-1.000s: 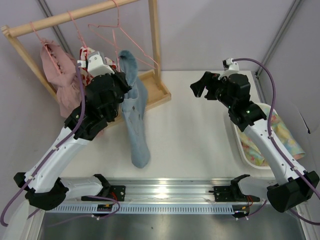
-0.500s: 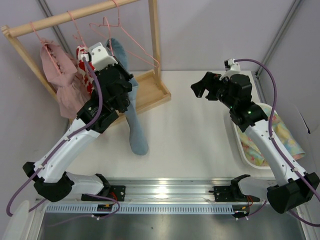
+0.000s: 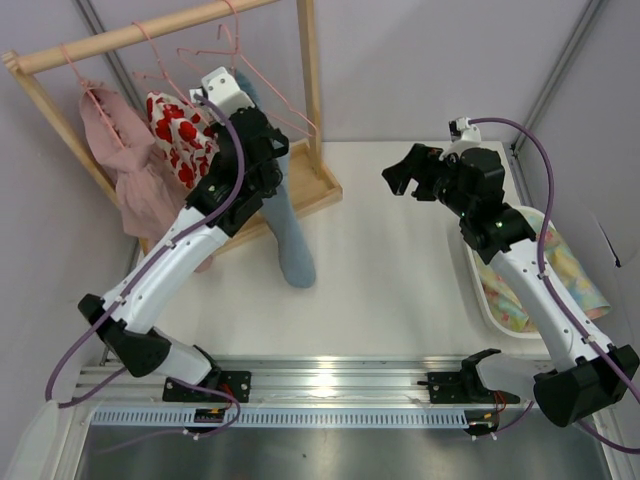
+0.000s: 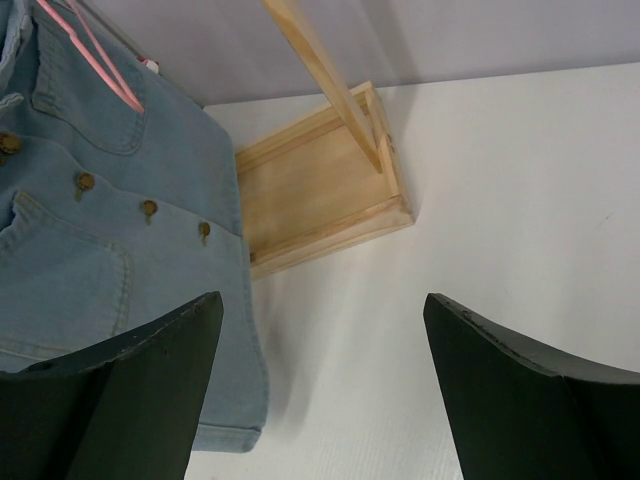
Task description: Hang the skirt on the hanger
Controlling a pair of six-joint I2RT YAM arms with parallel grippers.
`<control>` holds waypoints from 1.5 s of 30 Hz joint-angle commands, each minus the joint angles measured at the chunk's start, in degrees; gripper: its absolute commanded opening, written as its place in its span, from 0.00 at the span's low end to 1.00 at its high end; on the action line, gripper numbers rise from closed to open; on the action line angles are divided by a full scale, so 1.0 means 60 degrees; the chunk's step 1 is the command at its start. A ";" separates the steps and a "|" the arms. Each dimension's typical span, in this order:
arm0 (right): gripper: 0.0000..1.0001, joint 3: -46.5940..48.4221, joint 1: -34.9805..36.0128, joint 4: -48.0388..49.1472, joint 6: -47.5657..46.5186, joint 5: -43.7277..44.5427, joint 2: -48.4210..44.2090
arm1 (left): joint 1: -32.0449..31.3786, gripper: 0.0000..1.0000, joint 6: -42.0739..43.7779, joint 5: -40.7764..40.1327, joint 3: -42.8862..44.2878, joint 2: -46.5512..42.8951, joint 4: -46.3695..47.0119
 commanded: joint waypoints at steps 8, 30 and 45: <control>0.89 0.0409 -0.0148 -0.0176 -0.0355 -0.0015 0.0036 | -0.0008 0.00 0.0320 -0.1170 0.1216 0.0880 0.2955; 0.89 0.1127 -0.0236 -0.0601 -0.0414 -0.0089 0.0593 | 0.1208 0.00 0.0893 -0.0600 0.2403 0.1862 0.2767; 0.89 0.1346 -0.0177 -0.0616 -0.0164 -0.0206 0.0958 | 0.2130 0.00 0.0938 0.0381 0.3516 0.2506 0.2358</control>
